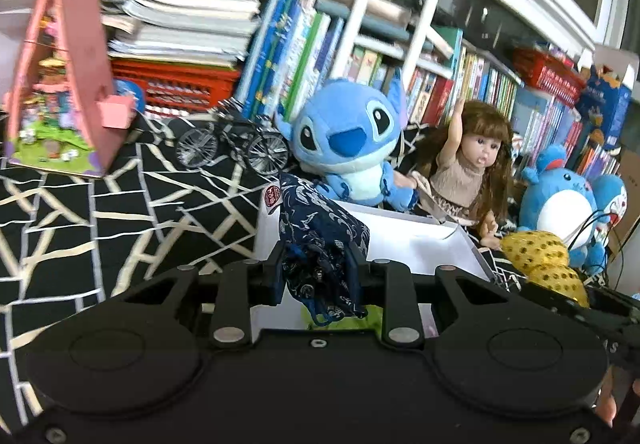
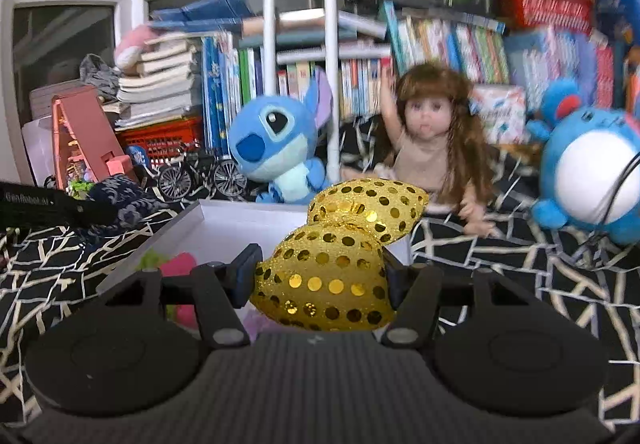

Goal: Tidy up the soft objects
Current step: 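Carry both items into the white box and open the left tool over it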

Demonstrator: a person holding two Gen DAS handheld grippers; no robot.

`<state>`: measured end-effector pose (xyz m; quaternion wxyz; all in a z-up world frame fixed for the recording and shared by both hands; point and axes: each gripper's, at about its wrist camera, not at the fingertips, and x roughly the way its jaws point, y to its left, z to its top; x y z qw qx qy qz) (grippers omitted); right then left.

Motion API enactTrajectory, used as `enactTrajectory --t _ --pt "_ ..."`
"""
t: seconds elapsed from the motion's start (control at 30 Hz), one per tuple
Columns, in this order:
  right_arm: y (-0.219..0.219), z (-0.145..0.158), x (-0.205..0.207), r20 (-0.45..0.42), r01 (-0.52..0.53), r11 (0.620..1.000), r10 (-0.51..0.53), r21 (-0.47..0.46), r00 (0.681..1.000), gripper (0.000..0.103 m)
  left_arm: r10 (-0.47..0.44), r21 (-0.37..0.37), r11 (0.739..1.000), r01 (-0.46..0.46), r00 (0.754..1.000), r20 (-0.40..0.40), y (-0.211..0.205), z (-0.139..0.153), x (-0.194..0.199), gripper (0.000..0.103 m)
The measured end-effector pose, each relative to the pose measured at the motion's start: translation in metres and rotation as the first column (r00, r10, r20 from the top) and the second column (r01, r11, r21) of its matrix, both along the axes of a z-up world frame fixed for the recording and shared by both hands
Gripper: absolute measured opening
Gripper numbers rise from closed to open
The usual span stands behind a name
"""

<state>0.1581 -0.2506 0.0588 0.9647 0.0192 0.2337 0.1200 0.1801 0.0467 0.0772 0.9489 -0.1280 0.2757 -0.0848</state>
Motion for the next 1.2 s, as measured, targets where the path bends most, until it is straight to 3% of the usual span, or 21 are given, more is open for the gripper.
enactTrajectory --t 0.17,0.4,0.8,1.2 --pt "-0.007 -0.011 0.048 -0.150 -0.036 0.989 0.058 0.145 0.987 0.064 -0.049 -0.019 0.999 0.048 0.996 -0.070 -0.023 -0.009 0.037 0.027" --pt "-0.006 -0.030 0.083 -0.266 -0.018 0.975 0.078 0.222 0.961 0.064 -0.093 -0.078 0.993 0.083 0.986 -0.139 -0.041 -0.027 0.069 0.028" --pt "0.017 -0.046 0.103 -0.322 -0.042 0.984 0.097 0.174 0.942 0.065 -0.096 -0.057 0.995 0.086 0.971 -0.220 -0.054 -0.055 0.081 0.028" --pt "0.020 -0.053 0.105 -0.344 -0.039 0.985 0.095 0.166 0.934 0.071 -0.100 -0.059 0.994 0.089 0.969 -0.228 -0.054 -0.059 0.079 0.029"
